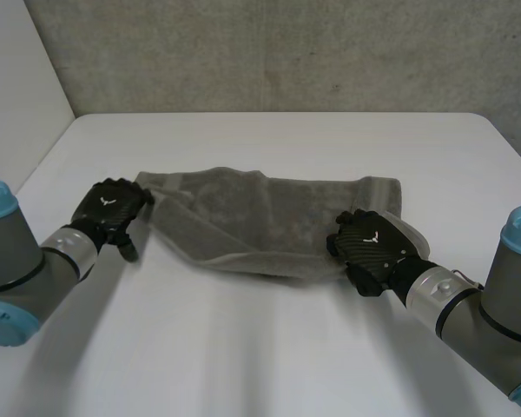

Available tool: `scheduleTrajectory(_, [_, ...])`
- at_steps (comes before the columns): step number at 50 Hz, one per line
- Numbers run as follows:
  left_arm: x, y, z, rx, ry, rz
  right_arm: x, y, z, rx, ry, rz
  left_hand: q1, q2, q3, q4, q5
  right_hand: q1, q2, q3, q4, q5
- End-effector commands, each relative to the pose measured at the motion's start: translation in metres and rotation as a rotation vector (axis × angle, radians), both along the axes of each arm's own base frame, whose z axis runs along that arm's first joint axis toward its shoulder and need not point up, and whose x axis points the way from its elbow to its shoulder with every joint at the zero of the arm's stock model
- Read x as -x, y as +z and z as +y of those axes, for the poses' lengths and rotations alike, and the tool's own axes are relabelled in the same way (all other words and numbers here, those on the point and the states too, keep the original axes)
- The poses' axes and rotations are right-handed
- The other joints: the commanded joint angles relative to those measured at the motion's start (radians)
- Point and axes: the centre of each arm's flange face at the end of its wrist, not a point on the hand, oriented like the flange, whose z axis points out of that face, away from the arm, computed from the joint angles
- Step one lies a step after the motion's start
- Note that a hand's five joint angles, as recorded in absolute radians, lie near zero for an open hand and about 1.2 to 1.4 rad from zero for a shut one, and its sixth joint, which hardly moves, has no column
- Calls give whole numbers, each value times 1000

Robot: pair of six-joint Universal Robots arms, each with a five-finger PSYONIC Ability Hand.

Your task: Fold the towel.

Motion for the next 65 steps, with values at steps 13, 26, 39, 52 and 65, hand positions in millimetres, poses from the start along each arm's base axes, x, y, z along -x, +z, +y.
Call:
scheduleTrajectory(13, [25,-15,-11,23,-63,3,0,-5,0,-12,3,9,-95,-37,-42,-56,4,93,91,-51,-78,68])
scheduleTrajectory(26, [38,-8,-22,123,-83,34,0,-5,0,-11,2,9,825,883,-42,-56,925,93,91,-51,-78,68])
scheduleTrajectory(39, [32,12,-8,140,-77,73,3,-3,-2,-36,-16,15,990,1049,-42,-56,1090,93,91,-51,-78,68])
scheduleTrajectory(52, [4,33,30,51,-18,56,25,26,4,-152,-75,55,990,1049,-42,-56,1090,93,91,-51,-78,68])
scheduleTrajectory(65, [-25,42,65,-194,63,28,37,9,-9,-66,-82,105,990,1049,-42,-56,1090,-320,-322,-51,-78,-344])
